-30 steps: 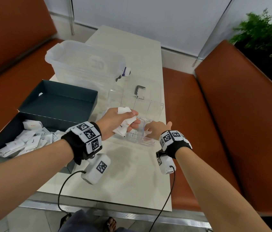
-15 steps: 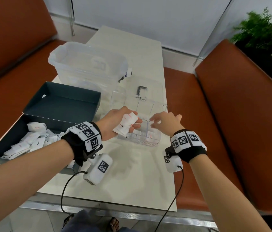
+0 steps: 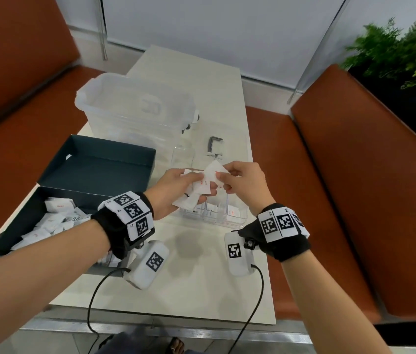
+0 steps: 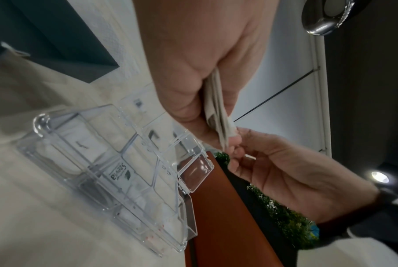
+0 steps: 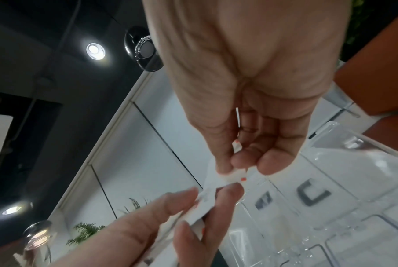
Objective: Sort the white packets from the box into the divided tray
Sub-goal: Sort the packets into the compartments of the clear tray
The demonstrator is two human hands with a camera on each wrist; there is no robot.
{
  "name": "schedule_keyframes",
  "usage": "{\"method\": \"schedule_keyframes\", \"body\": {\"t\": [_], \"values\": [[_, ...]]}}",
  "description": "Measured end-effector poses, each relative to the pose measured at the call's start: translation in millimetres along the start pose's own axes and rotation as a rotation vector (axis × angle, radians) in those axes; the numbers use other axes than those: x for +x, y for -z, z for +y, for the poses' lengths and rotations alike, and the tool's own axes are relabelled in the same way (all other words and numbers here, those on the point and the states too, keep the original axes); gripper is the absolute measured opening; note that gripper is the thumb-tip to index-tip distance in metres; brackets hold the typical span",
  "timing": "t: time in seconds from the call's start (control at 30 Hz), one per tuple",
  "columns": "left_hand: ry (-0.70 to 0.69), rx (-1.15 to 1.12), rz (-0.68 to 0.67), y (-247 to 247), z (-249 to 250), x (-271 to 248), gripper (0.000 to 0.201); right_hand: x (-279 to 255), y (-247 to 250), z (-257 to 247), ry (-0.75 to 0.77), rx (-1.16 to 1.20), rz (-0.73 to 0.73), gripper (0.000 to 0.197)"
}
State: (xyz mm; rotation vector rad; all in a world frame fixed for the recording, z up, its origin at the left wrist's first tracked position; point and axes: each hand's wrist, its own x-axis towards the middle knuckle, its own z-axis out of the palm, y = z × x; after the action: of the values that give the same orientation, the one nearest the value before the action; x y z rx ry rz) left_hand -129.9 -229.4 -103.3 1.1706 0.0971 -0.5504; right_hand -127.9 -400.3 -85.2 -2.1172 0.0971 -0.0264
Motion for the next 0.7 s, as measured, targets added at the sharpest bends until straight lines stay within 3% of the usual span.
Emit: {"method": "schedule_keyframes", "body": {"t": [0.13, 0.33, 0.7], "values": [[0.036, -0.031, -0.008, 7.9, 7.3, -1.1, 0.029, -2.4, 1.1, 0.3, -0.107, 0.148, 0.084, 0.011], [-0.073, 0.089, 0.098, 12.6, 12.2, 2.6, 0.030, -11.3, -2.2, -9.8, -0.132, 0.345, 0.087, 0.013], [-0.181, 0.149, 0.079, 10.8, 13.1, 2.9, 0.033, -16.4, -27.2, -10.6, -0.133, 0.304, 0.160, 0.011]]}}
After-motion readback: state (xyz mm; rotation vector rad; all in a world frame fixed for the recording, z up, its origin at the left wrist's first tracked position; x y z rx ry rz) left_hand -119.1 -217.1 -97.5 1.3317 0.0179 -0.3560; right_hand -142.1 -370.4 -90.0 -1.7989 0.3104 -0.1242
